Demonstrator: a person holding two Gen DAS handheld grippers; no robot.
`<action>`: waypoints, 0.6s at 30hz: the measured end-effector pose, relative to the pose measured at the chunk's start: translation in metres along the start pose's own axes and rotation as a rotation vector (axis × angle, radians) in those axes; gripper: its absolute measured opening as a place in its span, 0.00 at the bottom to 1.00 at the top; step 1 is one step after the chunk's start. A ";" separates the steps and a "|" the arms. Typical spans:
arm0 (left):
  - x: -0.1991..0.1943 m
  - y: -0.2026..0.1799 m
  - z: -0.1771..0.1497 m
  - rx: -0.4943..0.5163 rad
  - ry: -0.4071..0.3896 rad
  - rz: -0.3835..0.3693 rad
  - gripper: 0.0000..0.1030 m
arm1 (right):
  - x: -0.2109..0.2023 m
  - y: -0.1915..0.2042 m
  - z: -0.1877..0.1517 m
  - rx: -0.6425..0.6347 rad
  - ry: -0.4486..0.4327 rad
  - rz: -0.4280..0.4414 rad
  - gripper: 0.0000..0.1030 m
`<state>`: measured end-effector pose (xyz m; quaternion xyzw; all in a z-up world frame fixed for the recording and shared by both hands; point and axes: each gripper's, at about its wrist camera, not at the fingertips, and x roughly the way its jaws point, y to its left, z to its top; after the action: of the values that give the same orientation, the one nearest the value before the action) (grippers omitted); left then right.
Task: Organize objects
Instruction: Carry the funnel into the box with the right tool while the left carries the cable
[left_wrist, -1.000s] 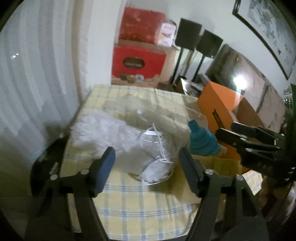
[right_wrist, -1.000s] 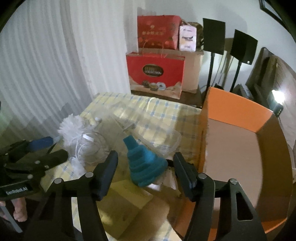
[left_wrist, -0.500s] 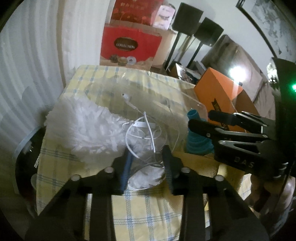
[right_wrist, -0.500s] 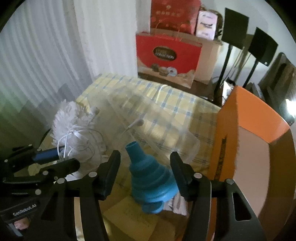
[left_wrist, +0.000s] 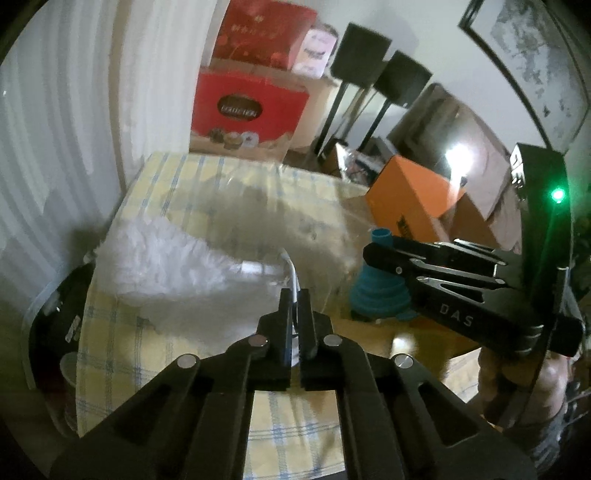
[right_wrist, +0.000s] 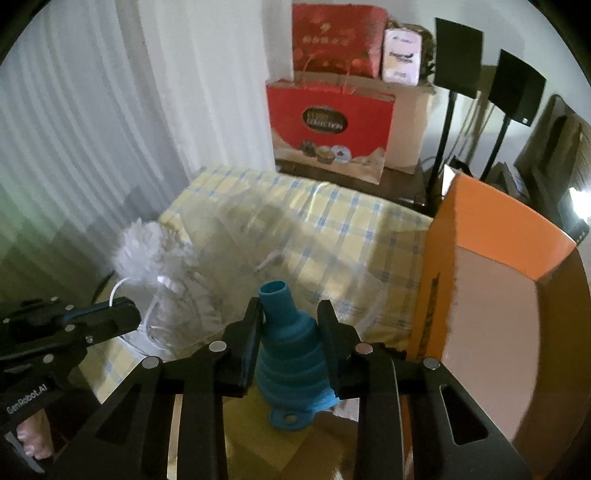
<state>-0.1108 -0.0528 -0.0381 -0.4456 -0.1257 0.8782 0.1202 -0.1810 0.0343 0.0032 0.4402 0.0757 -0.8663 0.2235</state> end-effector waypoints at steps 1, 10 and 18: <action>-0.003 -0.002 0.002 0.006 -0.008 -0.007 0.02 | -0.005 -0.003 0.001 0.012 -0.012 0.007 0.29; -0.040 -0.025 0.030 0.022 -0.089 -0.072 0.01 | -0.069 -0.024 0.008 0.082 -0.129 0.031 0.29; -0.091 -0.073 0.065 0.109 -0.206 -0.119 0.01 | -0.122 -0.043 0.005 0.120 -0.210 0.006 0.28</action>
<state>-0.1041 -0.0210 0.0913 -0.3375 -0.1157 0.9161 0.1826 -0.1420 0.1101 0.1002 0.3598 -0.0015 -0.9100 0.2059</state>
